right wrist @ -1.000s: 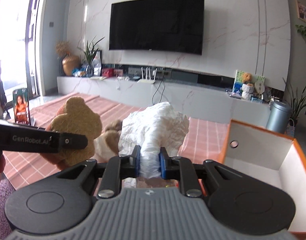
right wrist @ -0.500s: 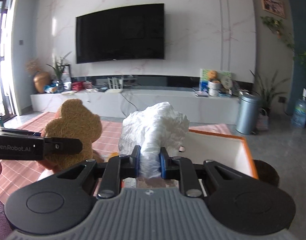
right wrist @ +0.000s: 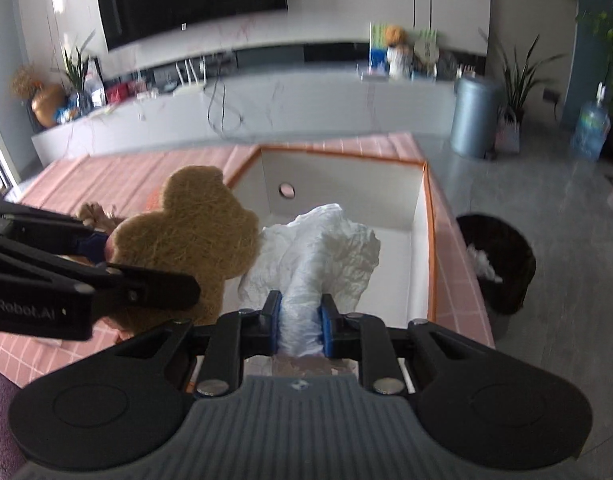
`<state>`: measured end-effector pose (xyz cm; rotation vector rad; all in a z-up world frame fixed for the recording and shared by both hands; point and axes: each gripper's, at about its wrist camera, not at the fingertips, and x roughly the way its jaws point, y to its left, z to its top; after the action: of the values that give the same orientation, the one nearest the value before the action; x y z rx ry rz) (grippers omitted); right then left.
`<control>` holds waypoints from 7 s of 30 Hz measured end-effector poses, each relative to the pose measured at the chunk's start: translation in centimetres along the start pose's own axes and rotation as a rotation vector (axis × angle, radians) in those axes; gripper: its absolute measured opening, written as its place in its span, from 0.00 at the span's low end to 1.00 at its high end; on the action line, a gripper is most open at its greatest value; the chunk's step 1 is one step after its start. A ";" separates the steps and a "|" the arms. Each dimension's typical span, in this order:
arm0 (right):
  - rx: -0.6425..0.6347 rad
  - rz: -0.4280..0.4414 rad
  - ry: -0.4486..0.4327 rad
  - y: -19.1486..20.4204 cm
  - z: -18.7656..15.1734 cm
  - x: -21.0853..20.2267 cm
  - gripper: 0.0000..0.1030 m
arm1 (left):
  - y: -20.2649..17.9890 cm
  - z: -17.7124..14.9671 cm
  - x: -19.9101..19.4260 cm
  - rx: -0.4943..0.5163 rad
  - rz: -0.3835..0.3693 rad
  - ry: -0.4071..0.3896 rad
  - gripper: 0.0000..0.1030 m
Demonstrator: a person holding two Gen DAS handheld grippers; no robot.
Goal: Organize soft objects
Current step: 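Carry sponge and tissue into the orange box and open both tools, then withdraw both tools from the box back toward the table items, then grasp the pink knitted hat with the left tool while the right tool grasps the brown plush bear, then carry hat and bear over the orange box and release both inside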
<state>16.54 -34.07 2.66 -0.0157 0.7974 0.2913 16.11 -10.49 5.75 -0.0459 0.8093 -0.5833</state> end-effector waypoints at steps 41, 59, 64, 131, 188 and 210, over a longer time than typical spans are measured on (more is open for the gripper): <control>-0.116 0.056 0.326 0.4 1.3 7.3 0.63 | 0.0 1.3 6.3 0.107 0.115 0.342 0.84; -0.130 -0.019 0.000 2.1 0.7 -0.8 0.86 | 0.2 -0.4 -2.1 0.130 0.162 -0.118 0.84; -0.031 -0.081 -0.141 3.3 -0.2 -2.1 0.93 | 0.6 -2.2 -4.8 0.093 0.201 -0.294 0.83; -0.345 0.145 -0.163 28.4 2.2 16.0 0.80 | 24.7 -14.6 -12.3 -0.509 0.650 -0.297 0.75; -0.087 0.296 -0.269 21.1 3.2 4.5 0.40 | 17.3 -8.9 -15.4 -0.318 0.544 -0.409 0.30; 0.000 0.002 -0.217 4.4 1.5 -3.6 0.41 | 5.1 -2.4 -6.4 -0.023 0.050 -0.303 0.30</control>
<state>14.02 -30.56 6.69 0.0168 0.5817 0.2896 13.35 -2.51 7.05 -0.1315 0.5214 -0.5048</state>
